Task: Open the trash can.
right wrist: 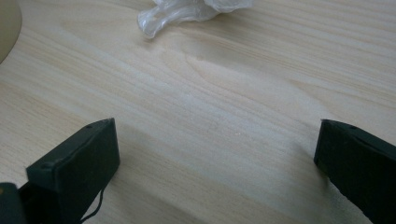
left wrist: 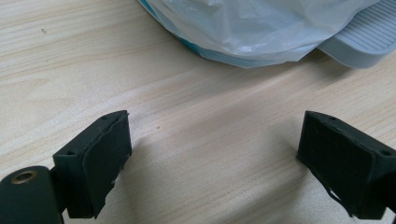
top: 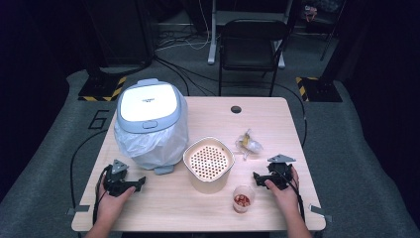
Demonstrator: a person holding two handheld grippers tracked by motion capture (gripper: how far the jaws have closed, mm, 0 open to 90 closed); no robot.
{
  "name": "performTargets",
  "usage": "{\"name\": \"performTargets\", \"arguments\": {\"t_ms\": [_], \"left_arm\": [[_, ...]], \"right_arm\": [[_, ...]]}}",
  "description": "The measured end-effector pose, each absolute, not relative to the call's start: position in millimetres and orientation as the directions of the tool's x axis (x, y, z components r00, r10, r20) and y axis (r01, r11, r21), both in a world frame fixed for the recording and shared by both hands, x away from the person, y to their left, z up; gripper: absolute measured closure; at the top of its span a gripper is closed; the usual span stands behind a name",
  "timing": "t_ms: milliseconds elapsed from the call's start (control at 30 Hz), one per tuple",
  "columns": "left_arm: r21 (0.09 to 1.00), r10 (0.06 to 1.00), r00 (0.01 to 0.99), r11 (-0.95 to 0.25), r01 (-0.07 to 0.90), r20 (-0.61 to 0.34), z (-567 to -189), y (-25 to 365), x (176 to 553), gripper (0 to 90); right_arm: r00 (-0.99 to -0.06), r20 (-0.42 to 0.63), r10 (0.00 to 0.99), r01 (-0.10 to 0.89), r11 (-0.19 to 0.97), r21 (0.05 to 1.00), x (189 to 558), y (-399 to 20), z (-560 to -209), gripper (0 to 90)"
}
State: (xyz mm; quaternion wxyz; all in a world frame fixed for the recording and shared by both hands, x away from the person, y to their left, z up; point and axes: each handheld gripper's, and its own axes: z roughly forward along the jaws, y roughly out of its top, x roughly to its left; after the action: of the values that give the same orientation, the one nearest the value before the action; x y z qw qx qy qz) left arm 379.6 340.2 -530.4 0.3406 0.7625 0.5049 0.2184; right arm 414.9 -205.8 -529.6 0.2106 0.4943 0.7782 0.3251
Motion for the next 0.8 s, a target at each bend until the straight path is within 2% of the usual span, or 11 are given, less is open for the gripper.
{"name": "performTargets", "arguments": {"t_ms": [167,233,400,500,633,700,800], "left_arm": [[0.759,0.926,0.377,-0.238,0.607,-0.011,-529.6,343.4,378.3,22.7],[0.772,0.929,0.370,-0.226,0.594,-0.012,-529.5,343.4,376.1,33.2],[0.780,0.929,0.366,-0.197,0.594,-0.045,-523.0,343.2,368.9,48.3],[0.792,0.914,0.396,-0.178,0.583,-0.086,-515.9,344.0,364.2,57.6],[0.797,0.900,0.421,-0.170,0.580,-0.114,-508.1,339.5,359.2,74.4],[0.797,0.888,0.440,-0.166,0.580,-0.136,-504.5,333.9,356.5,80.0],[0.810,0.877,0.464,-0.178,0.559,-0.128,-499.9,323.3,353.4,83.7]], "right_arm": [[-0.422,-0.006,0.906,0.632,0.300,0.714,414.9,-205.8,-529.6,0.0],[-0.422,-0.006,0.906,0.633,0.300,0.714,414.9,-205.8,-529.6,0.0],[-0.422,-0.006,0.906,0.633,0.300,0.714,414.9,-205.8,-529.6,0.0],[-0.422,-0.006,0.907,0.633,0.299,0.714,414.9,-205.8,-529.6,0.0],[-0.422,-0.006,0.906,0.633,0.299,0.714,414.9,-205.8,-529.6,0.0],[-0.422,-0.006,0.906,0.632,0.300,0.714,414.9,-205.8,-529.6,0.0],[-0.423,-0.006,0.906,0.632,0.300,0.714,414.9,-205.8,-529.6,0.0]]}}
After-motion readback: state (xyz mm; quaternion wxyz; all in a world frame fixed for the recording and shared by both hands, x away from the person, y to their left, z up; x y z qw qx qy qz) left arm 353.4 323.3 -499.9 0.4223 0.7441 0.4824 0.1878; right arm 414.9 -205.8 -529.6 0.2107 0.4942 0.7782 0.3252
